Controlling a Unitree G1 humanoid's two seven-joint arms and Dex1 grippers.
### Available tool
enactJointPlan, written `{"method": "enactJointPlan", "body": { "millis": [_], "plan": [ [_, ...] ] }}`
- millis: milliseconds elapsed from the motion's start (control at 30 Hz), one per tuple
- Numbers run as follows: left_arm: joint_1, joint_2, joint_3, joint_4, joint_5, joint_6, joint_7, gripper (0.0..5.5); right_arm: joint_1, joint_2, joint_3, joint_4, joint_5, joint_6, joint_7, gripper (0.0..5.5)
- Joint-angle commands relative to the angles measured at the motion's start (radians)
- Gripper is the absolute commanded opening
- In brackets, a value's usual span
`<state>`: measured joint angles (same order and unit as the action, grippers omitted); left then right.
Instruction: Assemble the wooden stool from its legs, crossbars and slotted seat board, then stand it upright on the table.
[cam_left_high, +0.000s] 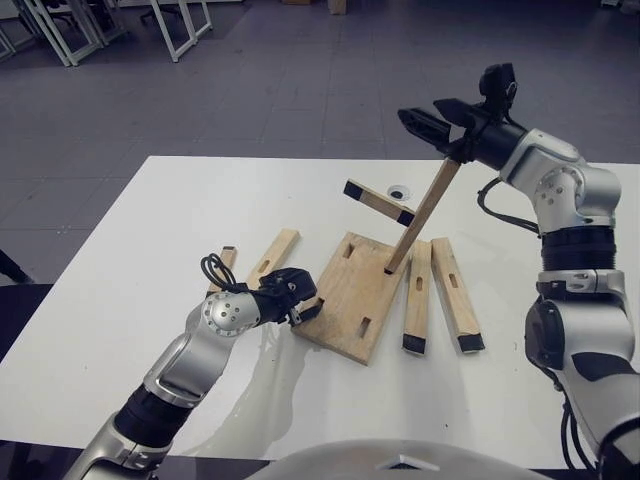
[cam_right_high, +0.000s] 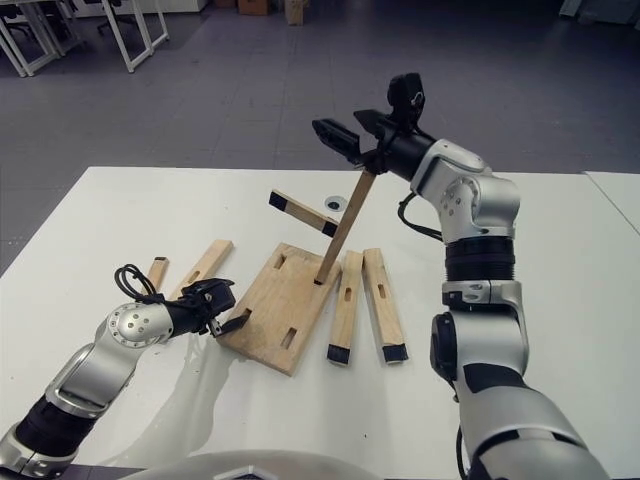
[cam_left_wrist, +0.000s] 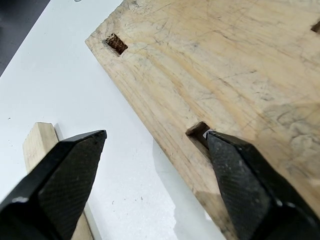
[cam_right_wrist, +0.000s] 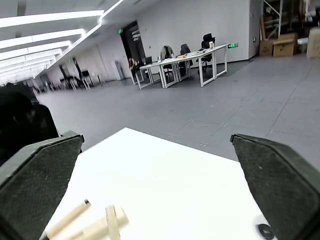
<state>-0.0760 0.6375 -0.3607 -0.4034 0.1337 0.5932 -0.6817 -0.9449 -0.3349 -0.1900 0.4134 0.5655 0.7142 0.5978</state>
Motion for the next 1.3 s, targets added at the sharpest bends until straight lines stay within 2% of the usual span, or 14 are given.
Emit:
{"method": "enactJointPlan", "body": {
  "millis": [33, 133, 300, 433, 567, 767, 1033, 1300],
  "plan": [
    [0.015, -0.042, -0.030, 0.018, 0.013, 0.103, 0.029, 3.72, -0.189, -0.023, -0.171, -0.054, 0.115, -0.020, -0.098, 5.48],
    [0.004, -0.101, -0.006, 0.009, 0.009, 0.208, 0.087, 3.72, -0.196, -0.066, -0.204, -0.033, 0.091, -0.078, -0.121, 5.48],
    [-0.029, -0.192, 0.010, 0.020, 0.015, 0.349, 0.187, 3.72, 0.065, -0.129, -0.205, -0.142, -0.012, -0.112, -0.210, 5.48],
    [-0.050, -0.263, 0.021, 0.051, 0.024, 0.431, 0.274, 3.72, 0.395, -0.156, -0.130, -0.376, -0.117, -0.110, -0.238, 5.48],
    [-0.106, -0.382, 0.065, 0.159, 0.033, 0.468, 0.403, 3.72, 0.817, -0.130, -0.030, -0.620, -0.166, -0.072, -0.232, 5.48],
    [-0.194, -0.490, 0.103, 0.232, 0.036, 0.431, 0.520, 3.72, 1.119, -0.124, 0.024, -0.884, -0.146, 0.021, -0.229, 5.48],
    [-0.252, -0.545, 0.196, 0.123, 0.008, 0.254, 0.585, 3.72, 1.265, -0.168, 0.092, -1.004, -0.176, 0.130, -0.240, 5.48],
    [-0.190, -0.461, 0.279, 0.016, 0.018, 0.194, 0.583, 3.72, 1.272, -0.175, 0.077, -0.958, -0.281, 0.177, -0.323, 5.48]
  ]
}}
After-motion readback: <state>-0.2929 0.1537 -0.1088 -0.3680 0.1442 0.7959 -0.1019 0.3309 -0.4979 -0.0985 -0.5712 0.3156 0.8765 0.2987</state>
